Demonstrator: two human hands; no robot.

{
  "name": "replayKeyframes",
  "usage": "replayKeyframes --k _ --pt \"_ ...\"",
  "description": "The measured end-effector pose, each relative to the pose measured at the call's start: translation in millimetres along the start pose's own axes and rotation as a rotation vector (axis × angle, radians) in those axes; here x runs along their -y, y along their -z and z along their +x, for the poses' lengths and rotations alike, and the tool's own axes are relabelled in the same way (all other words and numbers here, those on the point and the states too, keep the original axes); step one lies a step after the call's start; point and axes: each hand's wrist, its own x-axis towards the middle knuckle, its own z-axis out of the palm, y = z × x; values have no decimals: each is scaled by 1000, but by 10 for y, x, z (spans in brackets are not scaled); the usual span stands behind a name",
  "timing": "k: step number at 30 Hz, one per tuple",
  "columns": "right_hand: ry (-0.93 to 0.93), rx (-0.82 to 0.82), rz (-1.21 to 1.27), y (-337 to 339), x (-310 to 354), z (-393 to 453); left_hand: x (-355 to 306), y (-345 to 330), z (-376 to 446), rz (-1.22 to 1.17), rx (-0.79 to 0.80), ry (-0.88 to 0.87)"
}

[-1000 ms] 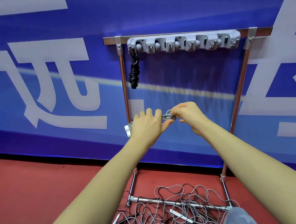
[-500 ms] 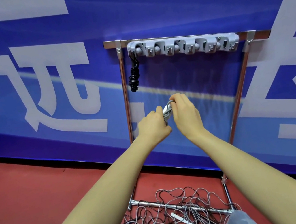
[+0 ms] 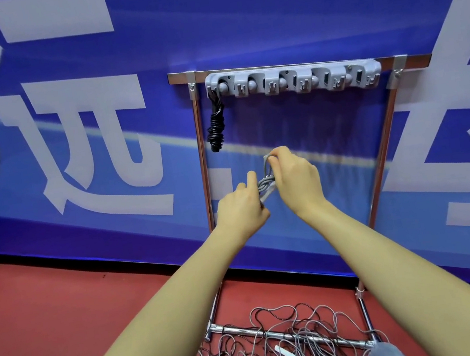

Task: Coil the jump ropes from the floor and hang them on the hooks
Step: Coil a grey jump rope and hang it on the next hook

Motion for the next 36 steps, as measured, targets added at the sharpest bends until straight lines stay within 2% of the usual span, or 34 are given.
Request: replayKeyframes --k 4,7,11,14,15,19,22,32,36 --pt "-301 -17 181 5 36 106 3 2 0 44 -35 -28" --pt "-378 -5 257 -28 48 186 27 -38 17 11 -29 5" --pt "-347 -12 332 -11 89 317 62 -13 123 -213 21 15" --pt "-331 -18 370 44 134 509 80 77 360 -554 125 61" --pt "-322 -8 376 61 141 585 76 117 446 -658 109 67" --pt "-297 33 423 34 92 894 106 318 761 -799 -85 108" --pt "-292 37 468 -61 16 1071 138 377 1006 -992 -158 122" --pt "-265 62 551 -523 -217 1780 407 249 2005 -1111 -240 300" --pt "-295 -3 587 -740 -270 2109 475 263 2399 -1072 -320 318"
